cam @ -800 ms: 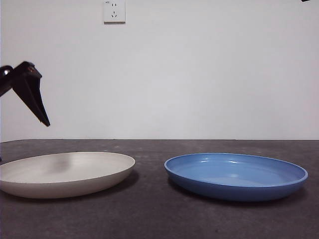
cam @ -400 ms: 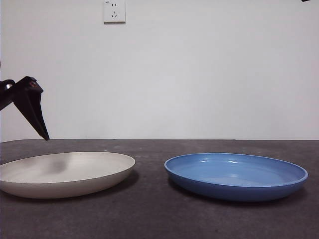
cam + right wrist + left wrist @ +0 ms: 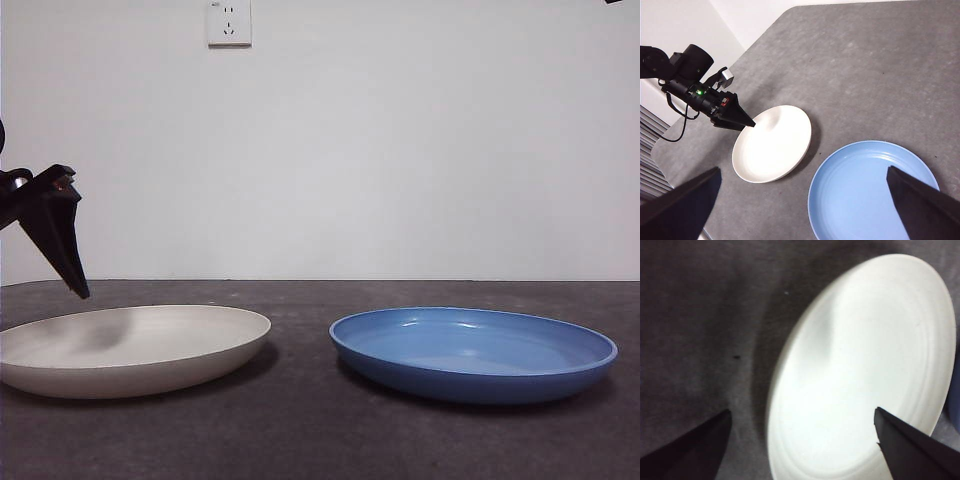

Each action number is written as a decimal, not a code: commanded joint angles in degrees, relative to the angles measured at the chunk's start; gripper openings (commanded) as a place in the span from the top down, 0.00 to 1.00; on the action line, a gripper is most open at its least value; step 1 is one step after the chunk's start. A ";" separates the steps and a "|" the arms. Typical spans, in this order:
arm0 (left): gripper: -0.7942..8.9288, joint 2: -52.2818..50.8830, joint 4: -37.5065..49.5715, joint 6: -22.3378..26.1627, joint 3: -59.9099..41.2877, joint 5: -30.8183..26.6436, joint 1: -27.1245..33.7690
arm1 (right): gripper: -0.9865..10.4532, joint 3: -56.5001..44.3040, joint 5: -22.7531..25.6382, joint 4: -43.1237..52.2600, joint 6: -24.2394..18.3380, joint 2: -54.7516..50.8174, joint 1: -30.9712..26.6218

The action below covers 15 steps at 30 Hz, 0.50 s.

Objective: Pick up the white plate, put it on the blue plate, put it on desk

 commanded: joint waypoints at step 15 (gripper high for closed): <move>0.80 2.27 -0.70 0.87 1.09 -1.86 -0.07 | 0.30 1.03 -0.04 0.37 -0.50 0.22 0.28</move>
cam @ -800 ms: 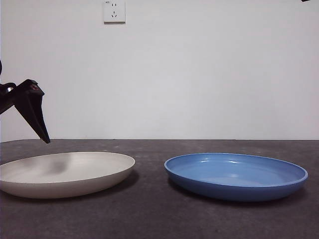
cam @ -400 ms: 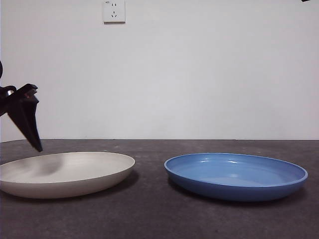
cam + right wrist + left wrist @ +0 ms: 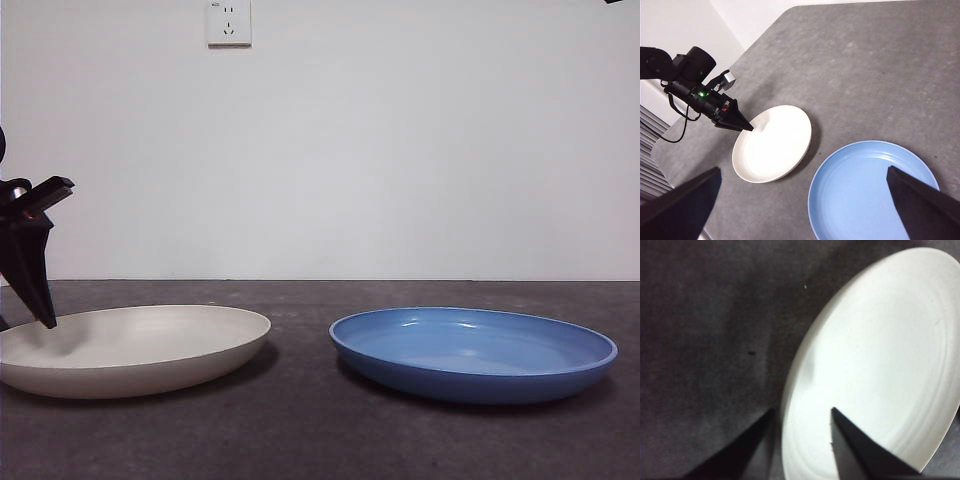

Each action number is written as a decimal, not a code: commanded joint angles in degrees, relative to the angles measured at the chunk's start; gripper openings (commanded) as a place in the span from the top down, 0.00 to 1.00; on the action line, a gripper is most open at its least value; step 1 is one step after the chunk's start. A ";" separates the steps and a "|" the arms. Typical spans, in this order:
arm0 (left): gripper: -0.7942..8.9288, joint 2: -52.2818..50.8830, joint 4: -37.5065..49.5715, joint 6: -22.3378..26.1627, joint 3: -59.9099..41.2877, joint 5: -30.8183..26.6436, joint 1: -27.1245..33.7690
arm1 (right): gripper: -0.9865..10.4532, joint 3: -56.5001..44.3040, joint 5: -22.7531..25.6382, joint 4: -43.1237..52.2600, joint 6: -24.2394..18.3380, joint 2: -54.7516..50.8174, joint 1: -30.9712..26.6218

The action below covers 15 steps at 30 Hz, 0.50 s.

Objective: Pick up the white plate, put it on the blue plate, put it on desk

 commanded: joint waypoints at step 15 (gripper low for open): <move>0.91 1.36 -1.97 0.87 3.82 -5.75 -0.59 | 0.30 2.25 1.05 -1.99 -0.57 -0.87 0.17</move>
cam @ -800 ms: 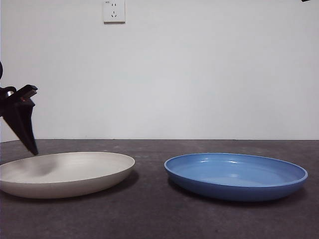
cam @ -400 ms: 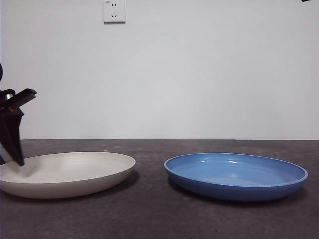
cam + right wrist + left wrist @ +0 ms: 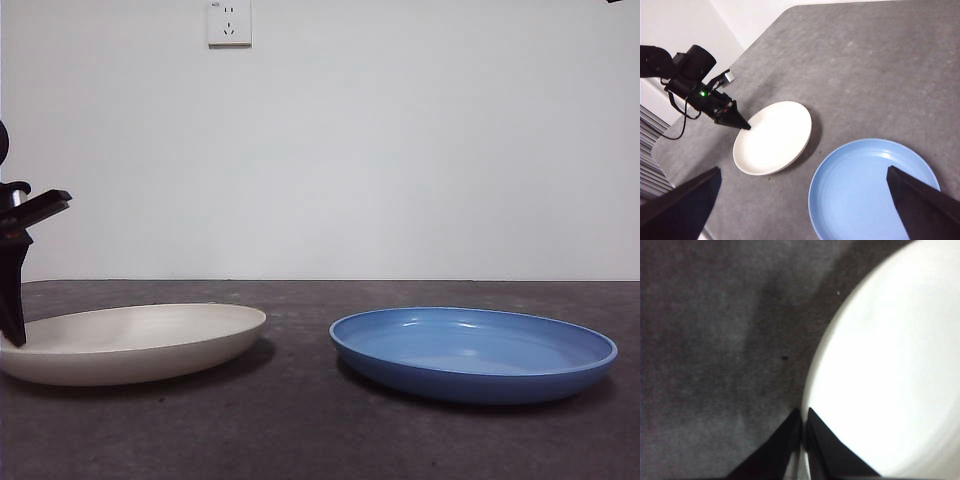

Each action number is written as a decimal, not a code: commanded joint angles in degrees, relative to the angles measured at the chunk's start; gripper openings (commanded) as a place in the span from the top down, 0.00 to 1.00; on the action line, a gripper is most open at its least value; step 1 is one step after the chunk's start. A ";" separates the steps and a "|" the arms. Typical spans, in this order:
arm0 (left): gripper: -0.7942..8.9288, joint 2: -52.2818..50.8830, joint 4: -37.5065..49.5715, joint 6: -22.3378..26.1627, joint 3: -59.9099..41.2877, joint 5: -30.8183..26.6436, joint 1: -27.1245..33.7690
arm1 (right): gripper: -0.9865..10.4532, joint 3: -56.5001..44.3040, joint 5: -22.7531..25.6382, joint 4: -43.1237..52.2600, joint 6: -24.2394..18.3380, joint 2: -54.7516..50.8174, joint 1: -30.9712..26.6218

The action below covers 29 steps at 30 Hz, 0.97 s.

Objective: Pick up the white plate, put it on the blue plate, put it on desk

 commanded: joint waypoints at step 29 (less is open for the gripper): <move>0.91 14.03 -9.14 -9.88 33.97 0.09 -30.47 | 0.30 5.07 13.05 -22.95 -2.73 -14.67 0.17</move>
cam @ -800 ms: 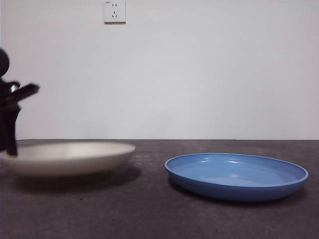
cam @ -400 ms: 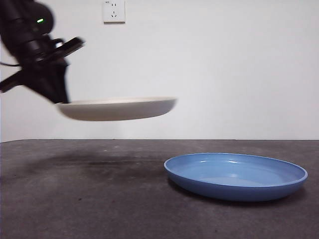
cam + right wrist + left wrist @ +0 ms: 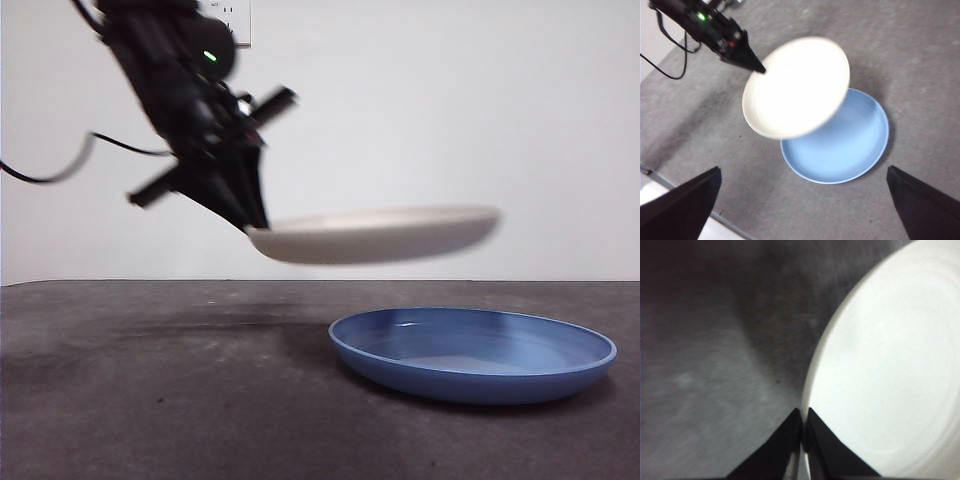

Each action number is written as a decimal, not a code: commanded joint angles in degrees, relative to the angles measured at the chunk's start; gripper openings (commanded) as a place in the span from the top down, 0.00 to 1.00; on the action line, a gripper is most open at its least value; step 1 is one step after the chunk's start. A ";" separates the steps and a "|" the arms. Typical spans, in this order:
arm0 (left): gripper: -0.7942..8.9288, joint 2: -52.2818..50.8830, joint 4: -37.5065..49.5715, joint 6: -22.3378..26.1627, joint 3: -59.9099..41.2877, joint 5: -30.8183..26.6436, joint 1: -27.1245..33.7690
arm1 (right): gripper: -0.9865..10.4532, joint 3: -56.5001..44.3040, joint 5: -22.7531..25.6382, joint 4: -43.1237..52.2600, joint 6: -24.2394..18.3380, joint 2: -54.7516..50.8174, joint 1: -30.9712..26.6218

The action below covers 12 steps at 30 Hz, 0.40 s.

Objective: Pick up the white plate, put it on the blue plate, put it on desk

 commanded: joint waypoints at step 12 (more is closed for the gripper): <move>0.91 16.31 -7.54 -0.76 17.99 -0.37 -7.50 | 0.30 0.96 1.51 0.13 -0.07 -1.42 0.17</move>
